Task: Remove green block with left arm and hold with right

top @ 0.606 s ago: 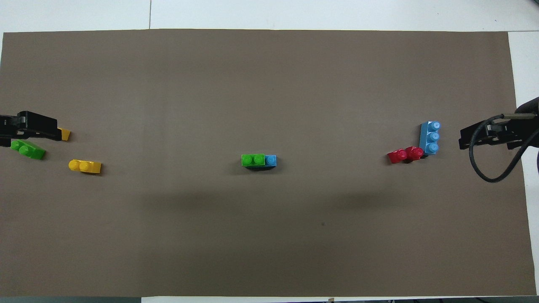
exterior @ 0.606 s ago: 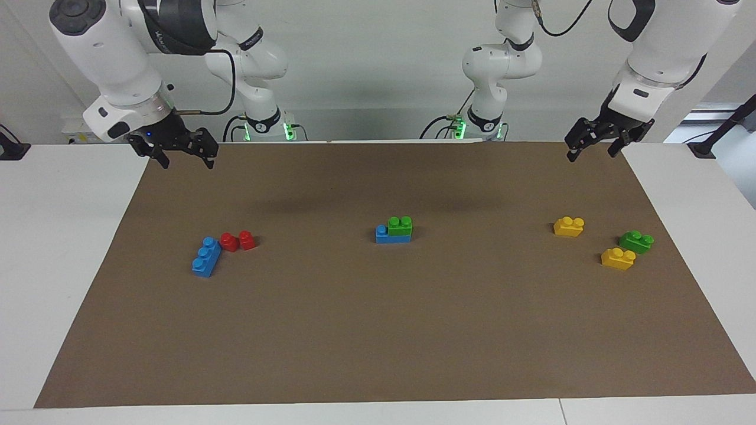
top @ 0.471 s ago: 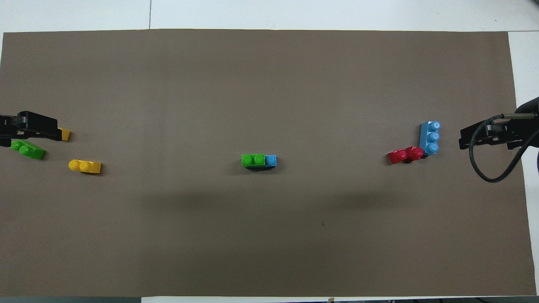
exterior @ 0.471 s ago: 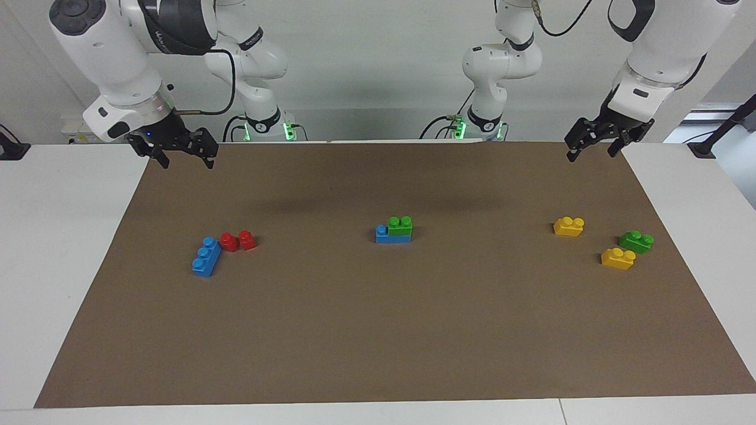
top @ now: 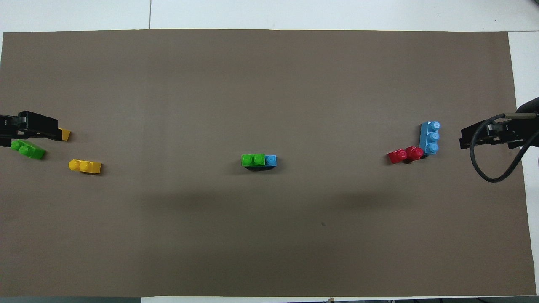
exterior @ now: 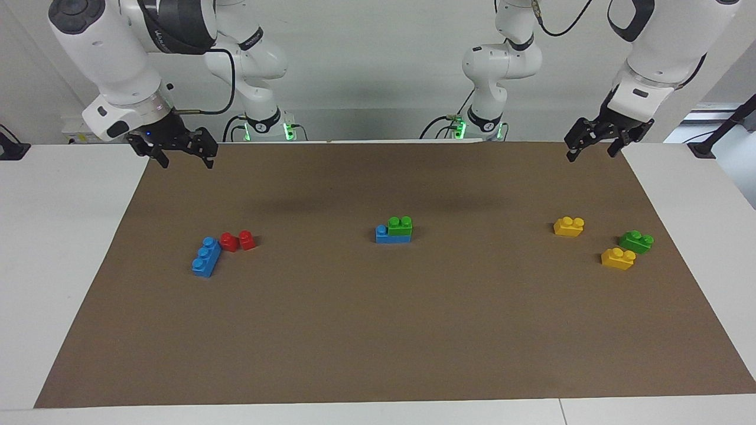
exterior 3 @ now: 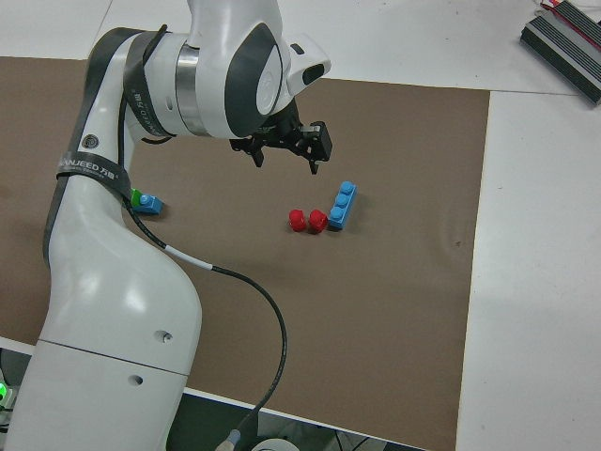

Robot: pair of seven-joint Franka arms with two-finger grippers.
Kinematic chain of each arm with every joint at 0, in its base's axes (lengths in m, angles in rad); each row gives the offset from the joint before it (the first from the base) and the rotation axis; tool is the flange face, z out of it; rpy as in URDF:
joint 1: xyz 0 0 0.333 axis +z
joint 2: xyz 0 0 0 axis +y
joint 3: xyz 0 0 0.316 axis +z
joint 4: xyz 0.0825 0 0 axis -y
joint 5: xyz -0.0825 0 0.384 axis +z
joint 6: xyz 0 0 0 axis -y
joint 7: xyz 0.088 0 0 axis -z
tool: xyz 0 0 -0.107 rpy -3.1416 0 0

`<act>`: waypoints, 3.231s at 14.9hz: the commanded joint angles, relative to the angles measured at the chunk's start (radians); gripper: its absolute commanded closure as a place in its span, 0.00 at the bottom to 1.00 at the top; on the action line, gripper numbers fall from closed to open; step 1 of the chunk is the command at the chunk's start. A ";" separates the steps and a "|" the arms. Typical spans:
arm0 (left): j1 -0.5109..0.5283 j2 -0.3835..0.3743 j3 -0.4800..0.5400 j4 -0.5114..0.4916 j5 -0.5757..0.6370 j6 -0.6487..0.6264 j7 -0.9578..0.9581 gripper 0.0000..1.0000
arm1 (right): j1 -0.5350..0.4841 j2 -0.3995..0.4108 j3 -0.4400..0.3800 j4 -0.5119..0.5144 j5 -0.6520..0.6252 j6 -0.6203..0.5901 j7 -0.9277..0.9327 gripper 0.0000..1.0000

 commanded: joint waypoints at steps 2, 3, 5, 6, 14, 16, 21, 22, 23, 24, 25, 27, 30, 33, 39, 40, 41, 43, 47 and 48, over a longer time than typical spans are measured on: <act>-0.006 -0.018 0.006 -0.013 -0.014 -0.015 0.004 0.00 | -0.020 -0.015 0.011 0.002 -0.012 -0.005 -0.005 0.00; -0.006 -0.020 0.006 -0.013 -0.014 -0.021 0.004 0.00 | -0.022 -0.015 0.011 0.000 -0.009 0.003 0.014 0.00; -0.006 -0.020 0.006 -0.013 -0.014 -0.029 0.003 0.00 | -0.020 -0.013 0.013 0.000 -0.002 0.030 0.195 0.00; -0.006 -0.020 0.006 -0.013 -0.014 -0.029 0.003 0.00 | -0.016 -0.015 0.013 -0.001 0.000 0.035 0.314 0.00; -0.001 -0.020 0.006 -0.018 -0.015 -0.017 -0.002 0.00 | 0.015 -0.012 0.023 -0.052 0.214 0.086 1.155 0.00; -0.003 -0.020 0.006 -0.020 -0.015 -0.015 -0.034 0.00 | 0.024 -0.003 0.023 -0.066 0.280 0.095 1.273 0.00; -0.047 -0.037 -0.006 -0.053 -0.024 -0.013 -0.252 0.00 | 0.061 0.022 0.023 -0.136 0.443 0.228 1.493 0.00; -0.055 -0.046 -0.006 -0.066 -0.039 -0.010 -0.307 0.00 | 0.082 0.023 0.023 -0.154 0.460 0.256 1.522 0.00; -0.073 -0.050 -0.008 -0.078 -0.050 -0.010 -0.360 0.00 | 0.099 0.027 0.023 -0.170 0.463 0.276 1.536 0.00; -0.096 -0.057 -0.008 -0.084 -0.053 -0.009 -0.407 0.00 | 0.108 0.030 0.023 -0.184 0.466 0.288 1.545 0.00; -0.112 -0.060 -0.008 -0.092 -0.055 -0.009 -0.450 0.00 | 0.121 0.030 0.023 -0.202 0.477 0.308 1.550 0.00; -0.151 -0.070 -0.008 -0.113 -0.078 -0.007 -0.537 0.00 | 0.140 0.030 0.023 -0.242 0.500 0.339 1.550 0.00; -0.214 -0.093 -0.009 -0.165 -0.109 0.045 -0.739 0.00 | 0.206 0.033 0.023 -0.305 0.503 0.449 1.547 0.00; -0.295 -0.126 -0.009 -0.242 -0.112 0.130 -0.982 0.00 | 0.257 0.066 0.023 -0.314 0.511 0.532 1.541 0.00; -0.405 -0.118 -0.009 -0.305 -0.112 0.287 -1.396 0.00 | 0.361 0.151 0.023 -0.331 0.612 0.716 1.553 0.00; -0.426 -0.107 -0.009 -0.316 -0.112 0.322 -1.477 0.00 | 0.372 0.155 0.023 -0.346 0.615 0.748 1.555 0.00; -0.443 -0.100 -0.009 -0.332 -0.112 0.360 -1.563 0.00 | 0.386 0.168 0.023 -0.349 0.615 0.764 1.555 0.00; -0.469 -0.065 -0.008 -0.337 -0.112 0.398 -1.678 0.00 | 0.407 0.184 0.023 -0.357 0.615 0.788 1.544 0.00; -0.526 0.032 -0.008 -0.331 -0.110 0.480 -1.850 0.00 | 0.437 0.224 0.025 -0.356 0.615 0.811 1.523 0.00; -0.529 0.043 -0.008 -0.330 -0.110 0.490 -1.872 0.00 | 0.443 0.232 0.025 -0.356 0.615 0.814 1.521 0.00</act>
